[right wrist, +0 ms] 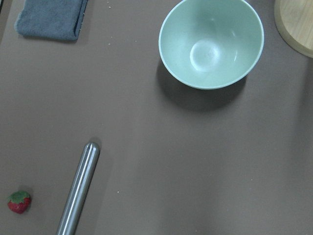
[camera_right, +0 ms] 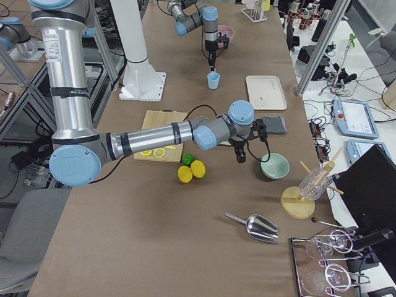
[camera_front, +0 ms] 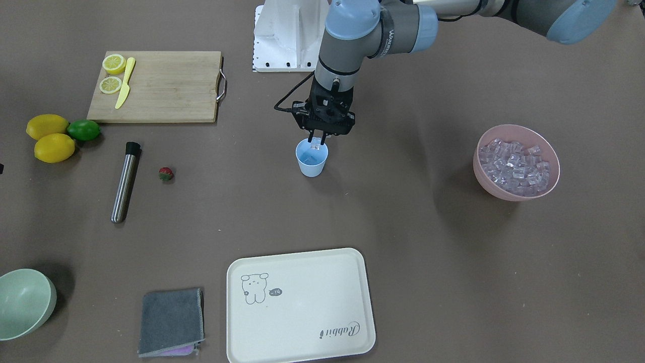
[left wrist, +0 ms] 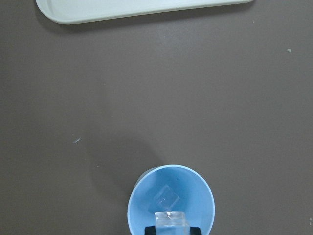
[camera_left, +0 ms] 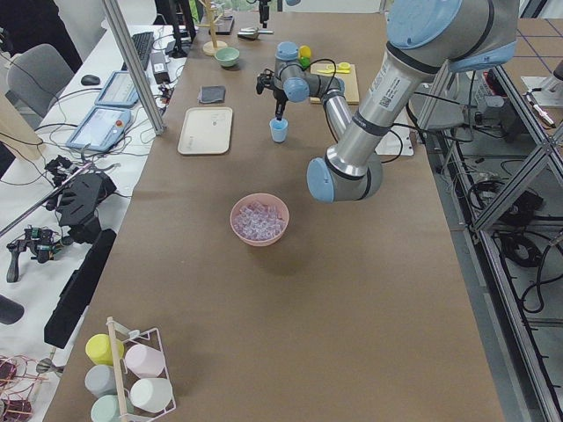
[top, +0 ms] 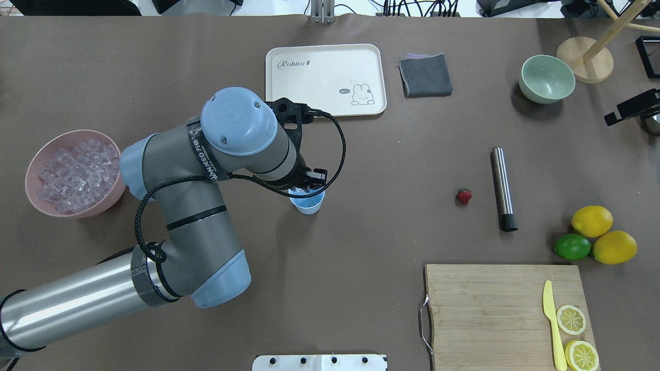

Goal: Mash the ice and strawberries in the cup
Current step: 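Open the left gripper over the cup and move back to the bowl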

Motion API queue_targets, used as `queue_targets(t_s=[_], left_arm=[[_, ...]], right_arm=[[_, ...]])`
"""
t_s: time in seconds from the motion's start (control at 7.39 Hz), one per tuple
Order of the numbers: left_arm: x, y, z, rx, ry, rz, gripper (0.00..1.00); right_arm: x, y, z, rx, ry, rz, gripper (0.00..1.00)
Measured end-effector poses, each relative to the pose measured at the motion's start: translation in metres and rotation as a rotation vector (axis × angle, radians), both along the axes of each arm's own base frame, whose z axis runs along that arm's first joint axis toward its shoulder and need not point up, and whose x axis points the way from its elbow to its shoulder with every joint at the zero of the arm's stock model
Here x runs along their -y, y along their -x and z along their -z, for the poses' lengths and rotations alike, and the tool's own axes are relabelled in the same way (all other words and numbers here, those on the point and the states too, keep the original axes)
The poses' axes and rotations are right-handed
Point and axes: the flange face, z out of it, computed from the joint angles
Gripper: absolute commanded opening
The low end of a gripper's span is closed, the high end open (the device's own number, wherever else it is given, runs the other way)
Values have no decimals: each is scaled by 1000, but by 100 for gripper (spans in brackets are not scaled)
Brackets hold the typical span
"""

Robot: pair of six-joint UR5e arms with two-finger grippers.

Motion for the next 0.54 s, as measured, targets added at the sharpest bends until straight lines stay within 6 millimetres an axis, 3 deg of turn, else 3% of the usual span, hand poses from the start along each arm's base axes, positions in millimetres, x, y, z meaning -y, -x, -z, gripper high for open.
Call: queue_targets(t_s=[0.27, 0.54], left_arm=[[1, 1, 0, 1, -10, 8, 97], [2, 14, 6, -7, -39, 39, 97]], right_arm=[[-4, 0, 1, -4, -4, 0, 100], [-5, 4, -2, -27, -8, -3, 100]])
